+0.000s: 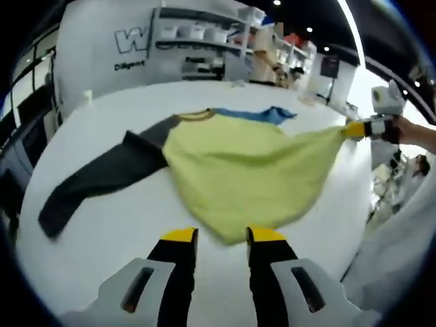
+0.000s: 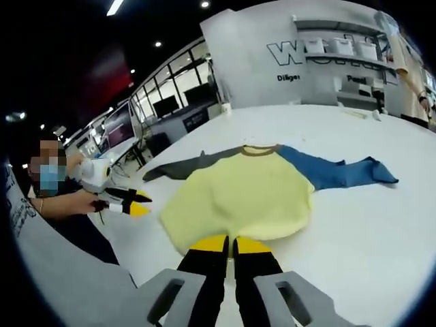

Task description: Fold the garment on the visible template until the final outline fits inside the template.

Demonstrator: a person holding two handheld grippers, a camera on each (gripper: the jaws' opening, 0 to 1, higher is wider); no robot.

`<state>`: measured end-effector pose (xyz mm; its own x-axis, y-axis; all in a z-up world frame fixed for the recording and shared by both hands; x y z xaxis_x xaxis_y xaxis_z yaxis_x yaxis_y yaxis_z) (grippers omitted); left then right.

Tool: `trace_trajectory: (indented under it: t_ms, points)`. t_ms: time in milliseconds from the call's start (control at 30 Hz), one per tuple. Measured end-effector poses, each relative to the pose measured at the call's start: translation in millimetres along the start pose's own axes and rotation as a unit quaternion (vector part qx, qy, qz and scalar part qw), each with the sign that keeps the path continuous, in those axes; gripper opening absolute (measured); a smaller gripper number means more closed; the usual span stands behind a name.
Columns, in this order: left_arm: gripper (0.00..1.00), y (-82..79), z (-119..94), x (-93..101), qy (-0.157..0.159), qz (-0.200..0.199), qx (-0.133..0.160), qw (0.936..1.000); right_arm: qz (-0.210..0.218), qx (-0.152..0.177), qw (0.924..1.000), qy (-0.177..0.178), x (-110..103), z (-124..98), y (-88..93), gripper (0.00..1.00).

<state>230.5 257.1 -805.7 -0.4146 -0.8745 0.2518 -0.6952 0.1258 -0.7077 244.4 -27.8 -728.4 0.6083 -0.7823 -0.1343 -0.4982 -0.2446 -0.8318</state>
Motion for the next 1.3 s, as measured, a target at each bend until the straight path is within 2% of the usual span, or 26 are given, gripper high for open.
trace_trajectory:
  t_ms: [100,200,300,400,567,700,800,933,1000,1100,1200,1233,1300]
  points:
    - [0.3,4.5,3,12.9,0.005,0.003,-0.003,1.0,-0.003,0.001,1.0,-0.003,1,1,-1.2,0.0]
    - [0.3,5.6,10,16.8,0.012,0.01,-0.006,0.9999,-0.004,0.001,1.0,-0.003,2,1,-1.1,0.0]
    - [0.3,4.4,19,16.9,0.005,0.029,-0.01,0.9995,-0.005,-0.003,1.0,-0.004,1,-1,0.4,0.0]
    - [0.29,1.2,27,20.0,0.016,0.027,-0.01,0.9995,-0.003,-0.005,1.0,-0.003,2,-1,2.1,0.0]
    - [0.21,2.2,38,19.1,0.014,0.04,-0.028,0.9987,0.001,-0.006,1.0,-0.005,3,-1,3.1,0.0]
    - [0.0,4.7,48,16.9,0.021,0.042,-0.038,0.9982,0.001,-0.006,1.0,-0.005,5,0,2.3,0.0]
    - [0.0,3.8,49,15.2,0.025,0.027,-0.046,0.9983,0.002,-0.006,1.0,-0.002,7,1,1.9,0.0]
    - [0.01,1.6,48,16.3,0.037,0.05,-0.062,0.9961,0.005,-0.005,1.0,-0.002,8,1,1.0,0.0]
    - [0.11,-1.1,44,24.2,0.058,0.093,-0.056,0.9924,0.007,-0.006,1.0,-0.001,11,3,1.5,0.0]
    - [0.24,3.3,42,31.8,0.072,0.118,-0.057,0.9887,0.01,-0.007,0.9999,0.0,13,4,1.9,0.0]
    - [0.22,14.5,45,28.9,0.061,0.146,-0.092,0.983,0.013,-0.007,0.9999,0.002,15,5,1.1,0.0]
    - [0.21,8.2,46,29.8,0.062,0.142,-0.072,0.9854,0.014,-0.007,0.9999,0.002,16,6,1.0,0.0]
    - [0.18,5.2,45,31.2,0.061,0.122,-0.077,0.9876,0.015,-0.006,0.9999,0.004,17,6,0.6,0.0]
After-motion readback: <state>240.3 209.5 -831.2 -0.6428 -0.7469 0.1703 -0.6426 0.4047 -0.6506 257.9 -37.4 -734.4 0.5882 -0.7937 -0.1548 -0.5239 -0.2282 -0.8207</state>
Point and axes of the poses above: the point that each gripper's makers call its tool centre point, and the gripper's own axes: z roughly forward along the fingers, x roughly to its right, y roughly out of its underside, the point moved 3 cm from there along -z, roughly backward along the fingers, and after that the axes turned 10 degrees about -z, right-handed, at the moved point
